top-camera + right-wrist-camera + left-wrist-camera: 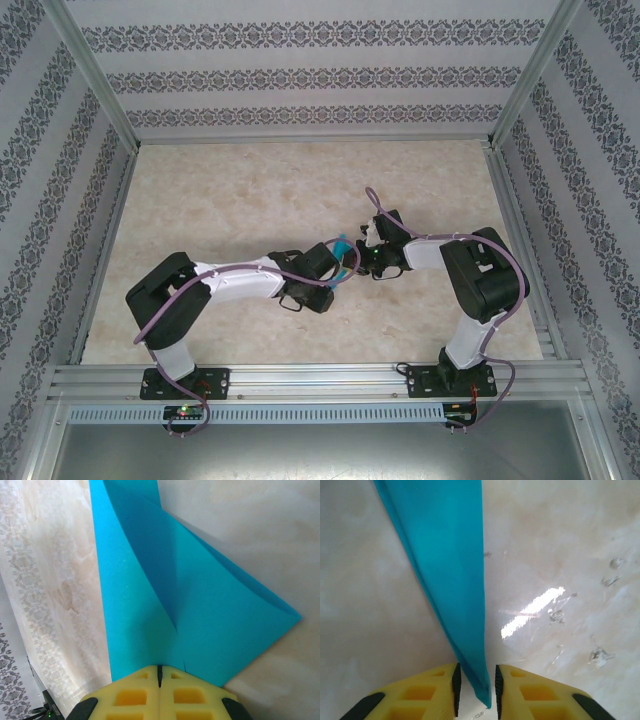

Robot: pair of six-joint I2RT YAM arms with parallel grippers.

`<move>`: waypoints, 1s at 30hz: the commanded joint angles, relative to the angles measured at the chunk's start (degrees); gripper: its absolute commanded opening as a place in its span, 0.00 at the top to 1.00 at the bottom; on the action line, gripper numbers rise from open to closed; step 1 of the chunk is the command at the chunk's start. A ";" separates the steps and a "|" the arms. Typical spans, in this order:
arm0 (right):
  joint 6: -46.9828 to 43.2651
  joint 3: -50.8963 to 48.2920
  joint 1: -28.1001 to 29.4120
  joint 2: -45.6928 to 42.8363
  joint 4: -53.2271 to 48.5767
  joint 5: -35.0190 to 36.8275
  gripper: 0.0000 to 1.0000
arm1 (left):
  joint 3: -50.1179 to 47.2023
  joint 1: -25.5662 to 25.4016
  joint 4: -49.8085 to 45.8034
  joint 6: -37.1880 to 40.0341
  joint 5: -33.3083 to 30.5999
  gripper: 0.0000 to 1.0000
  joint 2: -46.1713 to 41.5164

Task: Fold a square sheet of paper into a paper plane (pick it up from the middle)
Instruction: Fold the wing for the fifth time at the center of the table.

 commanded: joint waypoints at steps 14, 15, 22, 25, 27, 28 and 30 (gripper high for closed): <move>-1.96 -1.58 0.11 2.95 -6.07 5.91 1.00 | 2.09 -1.62 -3.74 -0.51 -7.19 0.75 -0.54; -2.06 -1.56 0.10 2.99 -6.07 5.90 1.00 | 2.26 -1.62 -3.40 -0.58 -7.55 0.75 -0.41; -2.33 -1.45 0.04 3.03 -6.34 5.62 1.00 | 4.79 -1.63 -1.62 -0.62 -9.42 0.73 2.01; -2.50 -1.44 -0.09 2.95 -6.41 5.62 1.00 | 5.41 -1.59 -1.95 -0.23 -9.70 0.74 3.14; -2.57 -1.54 -0.16 2.87 -6.59 5.56 1.00 | 5.79 -1.58 -2.71 0.08 -9.39 0.77 3.95; -2.63 -1.64 -0.26 2.88 -6.47 5.59 1.00 | 5.75 -1.63 -2.85 0.13 -9.13 0.77 4.22; -2.58 -1.71 -0.44 2.86 -6.34 5.46 1.00 | 5.44 -1.61 -3.02 0.28 -8.65 0.77 4.26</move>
